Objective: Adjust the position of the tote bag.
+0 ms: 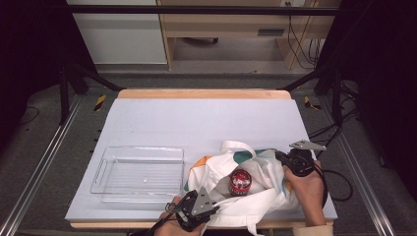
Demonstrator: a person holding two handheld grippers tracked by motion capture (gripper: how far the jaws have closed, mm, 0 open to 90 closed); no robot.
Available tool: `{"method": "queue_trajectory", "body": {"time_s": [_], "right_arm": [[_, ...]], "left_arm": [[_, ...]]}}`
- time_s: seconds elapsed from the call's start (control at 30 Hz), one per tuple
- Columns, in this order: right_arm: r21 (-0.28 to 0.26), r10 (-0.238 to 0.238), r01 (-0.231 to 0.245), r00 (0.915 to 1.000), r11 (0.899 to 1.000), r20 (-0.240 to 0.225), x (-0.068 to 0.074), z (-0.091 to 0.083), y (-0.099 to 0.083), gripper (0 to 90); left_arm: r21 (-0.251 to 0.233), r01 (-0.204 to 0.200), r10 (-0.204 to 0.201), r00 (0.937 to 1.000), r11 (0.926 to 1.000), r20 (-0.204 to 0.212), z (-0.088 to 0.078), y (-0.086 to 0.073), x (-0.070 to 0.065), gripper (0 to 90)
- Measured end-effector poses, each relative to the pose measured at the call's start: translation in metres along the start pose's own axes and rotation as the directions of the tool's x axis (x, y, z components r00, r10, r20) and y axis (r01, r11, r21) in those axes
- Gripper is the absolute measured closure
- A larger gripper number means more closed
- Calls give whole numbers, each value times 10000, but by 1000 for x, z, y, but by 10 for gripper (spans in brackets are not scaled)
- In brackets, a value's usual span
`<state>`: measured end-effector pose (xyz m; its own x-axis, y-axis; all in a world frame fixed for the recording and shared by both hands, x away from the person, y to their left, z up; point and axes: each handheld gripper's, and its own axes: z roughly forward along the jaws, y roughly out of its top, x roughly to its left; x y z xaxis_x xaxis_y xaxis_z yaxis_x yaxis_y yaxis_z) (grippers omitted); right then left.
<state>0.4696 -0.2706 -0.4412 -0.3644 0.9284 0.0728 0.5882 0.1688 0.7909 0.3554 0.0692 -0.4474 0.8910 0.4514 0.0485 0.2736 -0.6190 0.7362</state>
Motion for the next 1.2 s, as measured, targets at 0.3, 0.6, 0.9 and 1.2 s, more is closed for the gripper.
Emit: {"method": "queue_trajectory", "body": {"time_s": [0.3,0.6,0.9,1.2], "right_arm": [[16,-29,29,9999,10000,119,-1,0,0,885],[2,-148,148,9996,9999,243,-2,1,-1,885],[-212,-161,162,9999,9996,50,1,-4,-2,880],[-913,-495,533,9978,9944,438,8,-33,3,519]], "left_arm": [[75,-43,43,10000,10000,19,0,-1,1,853],[60,0,0,10000,10000,-11,0,-2,1,853],[-8,98,-98,9999,10000,-48,-1,0,1,838],[-616,181,-196,9995,9979,-237,-11,15,0,631]]}}
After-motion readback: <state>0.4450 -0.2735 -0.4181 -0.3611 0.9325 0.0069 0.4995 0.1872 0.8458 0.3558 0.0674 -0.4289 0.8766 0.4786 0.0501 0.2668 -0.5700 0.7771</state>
